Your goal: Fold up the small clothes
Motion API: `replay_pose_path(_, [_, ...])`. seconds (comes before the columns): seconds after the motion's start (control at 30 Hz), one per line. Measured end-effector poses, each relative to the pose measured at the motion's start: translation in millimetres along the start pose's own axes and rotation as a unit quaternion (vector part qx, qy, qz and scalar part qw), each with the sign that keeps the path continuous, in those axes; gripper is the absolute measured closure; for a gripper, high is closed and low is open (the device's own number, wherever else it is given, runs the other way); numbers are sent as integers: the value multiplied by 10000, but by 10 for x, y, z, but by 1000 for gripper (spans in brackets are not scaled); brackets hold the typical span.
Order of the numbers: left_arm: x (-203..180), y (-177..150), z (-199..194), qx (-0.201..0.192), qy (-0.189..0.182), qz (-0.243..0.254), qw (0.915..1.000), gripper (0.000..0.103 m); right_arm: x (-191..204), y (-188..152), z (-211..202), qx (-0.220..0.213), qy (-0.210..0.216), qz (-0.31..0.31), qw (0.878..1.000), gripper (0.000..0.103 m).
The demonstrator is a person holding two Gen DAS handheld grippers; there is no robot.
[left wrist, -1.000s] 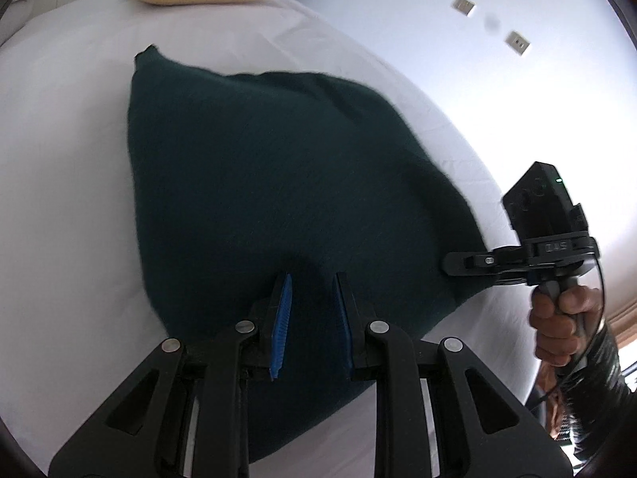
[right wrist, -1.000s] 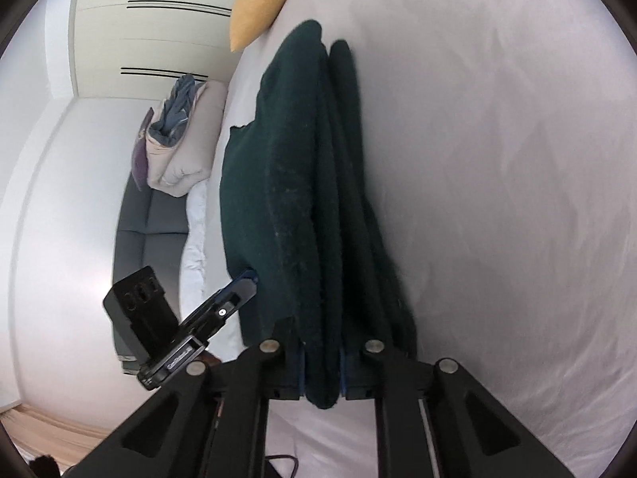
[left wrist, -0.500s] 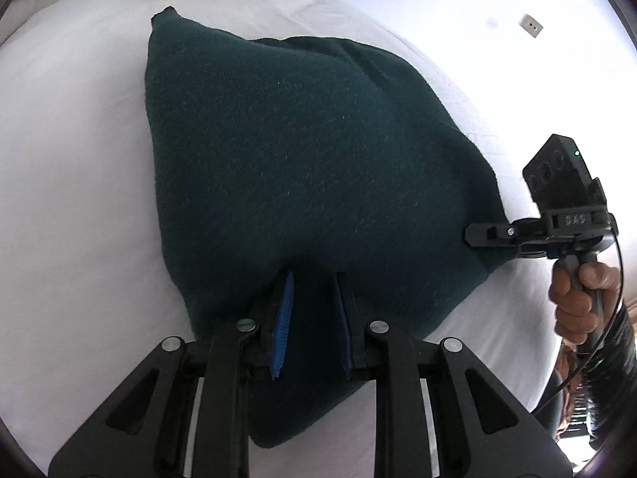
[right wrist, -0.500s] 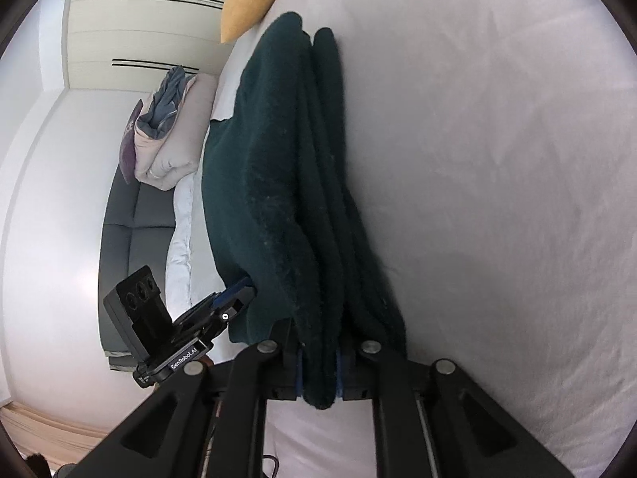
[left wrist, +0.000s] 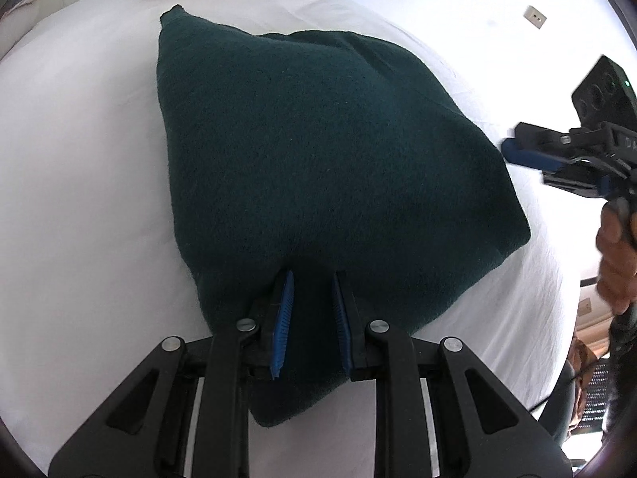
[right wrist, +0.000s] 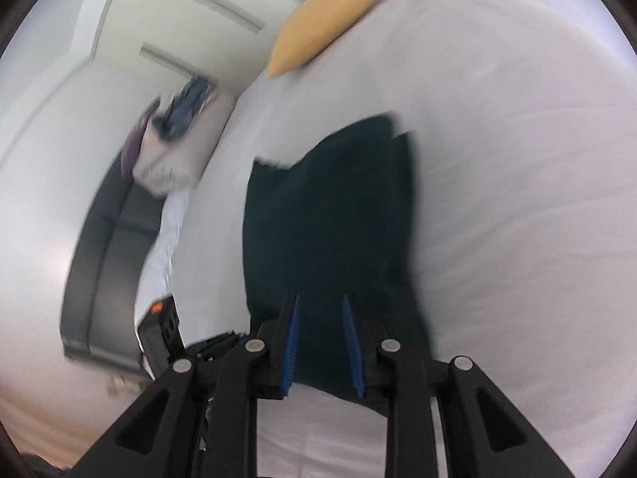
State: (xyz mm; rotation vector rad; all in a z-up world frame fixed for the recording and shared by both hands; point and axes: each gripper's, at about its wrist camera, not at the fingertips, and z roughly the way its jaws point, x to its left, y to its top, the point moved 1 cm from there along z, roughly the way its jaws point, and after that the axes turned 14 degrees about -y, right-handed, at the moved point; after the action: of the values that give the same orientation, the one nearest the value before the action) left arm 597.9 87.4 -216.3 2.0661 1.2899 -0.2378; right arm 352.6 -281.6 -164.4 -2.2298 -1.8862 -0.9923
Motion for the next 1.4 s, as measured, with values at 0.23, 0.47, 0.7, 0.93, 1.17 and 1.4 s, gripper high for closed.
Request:
replay_pose_path(0.23, [-120,44,121,119,104,42,9999,83,-180,42,503,179,-51,158,9997,90])
replay_pose_path(0.47, [-588,-29,336,69,189,97,9998,83,-421,45,211,-120,-23,509,9986,90])
replay_pose_path(0.7, [-671,-47,303,87,261,121,9995,83,-10,247,188,-318,155,194,9992,67])
replay_pose_path(0.93, [-845,9,210,194,401,274,9986,83,-104,389,564,-124,67,250,9996,65])
replay_pose_path(1.17, [-610,435,-339,-766,480,-97,9959,83,-483,356,-26,-841,-129,611,9945,23])
replay_pose_path(1.4, [-48,671,67,-626,67,-1224,9905,24,-531,338,432,-5,-284,632,9976,21])
